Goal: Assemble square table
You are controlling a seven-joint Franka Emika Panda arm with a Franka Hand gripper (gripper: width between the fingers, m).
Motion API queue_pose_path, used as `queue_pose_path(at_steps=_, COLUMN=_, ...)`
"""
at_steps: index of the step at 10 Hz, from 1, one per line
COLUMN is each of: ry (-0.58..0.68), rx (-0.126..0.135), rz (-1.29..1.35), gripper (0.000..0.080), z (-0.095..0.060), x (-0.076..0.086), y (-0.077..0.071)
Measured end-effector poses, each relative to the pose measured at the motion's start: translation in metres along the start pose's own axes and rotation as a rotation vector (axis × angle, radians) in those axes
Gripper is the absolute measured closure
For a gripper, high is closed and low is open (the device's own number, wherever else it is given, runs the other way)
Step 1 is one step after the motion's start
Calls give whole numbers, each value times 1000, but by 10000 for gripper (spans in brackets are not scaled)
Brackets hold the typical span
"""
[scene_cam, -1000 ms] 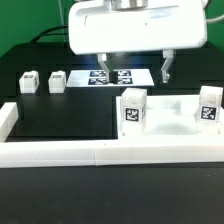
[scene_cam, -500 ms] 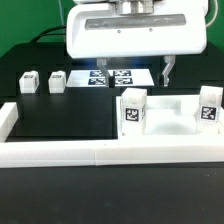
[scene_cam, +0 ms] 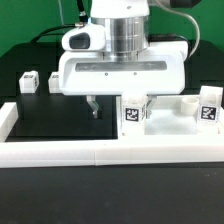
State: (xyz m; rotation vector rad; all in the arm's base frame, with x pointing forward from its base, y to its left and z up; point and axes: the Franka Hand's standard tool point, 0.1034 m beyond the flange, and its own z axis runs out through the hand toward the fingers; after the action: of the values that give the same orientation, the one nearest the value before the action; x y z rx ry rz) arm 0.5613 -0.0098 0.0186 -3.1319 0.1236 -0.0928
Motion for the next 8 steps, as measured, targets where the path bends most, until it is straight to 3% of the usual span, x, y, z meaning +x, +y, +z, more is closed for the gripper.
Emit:
queue_pose_path(at_steps=4, ry=4, rx=0, rz=0, gripper=151, z=-2, x=2, y=0)
queue_pose_path(at_steps=6, ry=-48, rx=28, rz=2, gripper=151, z=1, x=-2, y=10)
queue_pose_path(at_steps=8, ry=-38, rx=25, rz=5, gripper=151, z=1, x=-1, y=9)
